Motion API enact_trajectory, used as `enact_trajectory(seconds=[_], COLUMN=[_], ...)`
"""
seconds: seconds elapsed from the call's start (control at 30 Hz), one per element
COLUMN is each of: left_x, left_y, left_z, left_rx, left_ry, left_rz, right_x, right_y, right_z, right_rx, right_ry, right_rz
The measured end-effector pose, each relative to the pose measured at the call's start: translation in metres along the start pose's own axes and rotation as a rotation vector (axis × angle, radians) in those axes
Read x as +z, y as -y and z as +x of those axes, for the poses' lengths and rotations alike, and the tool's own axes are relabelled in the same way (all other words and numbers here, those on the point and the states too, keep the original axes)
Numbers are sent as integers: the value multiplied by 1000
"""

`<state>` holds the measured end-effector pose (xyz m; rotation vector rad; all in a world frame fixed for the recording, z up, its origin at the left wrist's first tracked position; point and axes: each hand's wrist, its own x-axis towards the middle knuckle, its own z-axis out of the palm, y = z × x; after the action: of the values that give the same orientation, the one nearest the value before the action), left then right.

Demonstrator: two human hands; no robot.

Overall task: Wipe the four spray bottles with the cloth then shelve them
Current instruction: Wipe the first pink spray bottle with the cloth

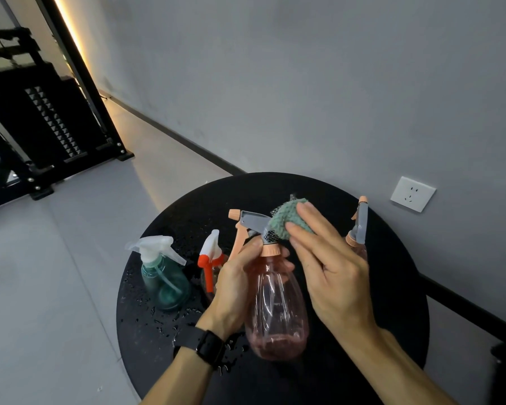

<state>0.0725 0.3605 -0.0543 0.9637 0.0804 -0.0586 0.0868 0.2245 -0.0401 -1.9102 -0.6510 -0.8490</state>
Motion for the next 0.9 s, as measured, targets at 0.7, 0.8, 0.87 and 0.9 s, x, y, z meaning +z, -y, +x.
enact_trajectory(seconds=[0.7,0.8,0.87,0.9], left_x=[-1,-1,-1,-2], left_y=[8,9,10,11], left_z=[2,3,3,3], left_rx=[113,152,162,163], left_ry=[-58,-99,-143,-168], left_rz=[596,614,591,589], right_x=[-13,-18,-19,-20], right_y=[-30,-29,-29,-29], right_z=[3,5,5,5], right_rx=[206,210,207,208], right_ry=[-21,-42,-52,-52], right_rz=[-28,-14,-8,-7])
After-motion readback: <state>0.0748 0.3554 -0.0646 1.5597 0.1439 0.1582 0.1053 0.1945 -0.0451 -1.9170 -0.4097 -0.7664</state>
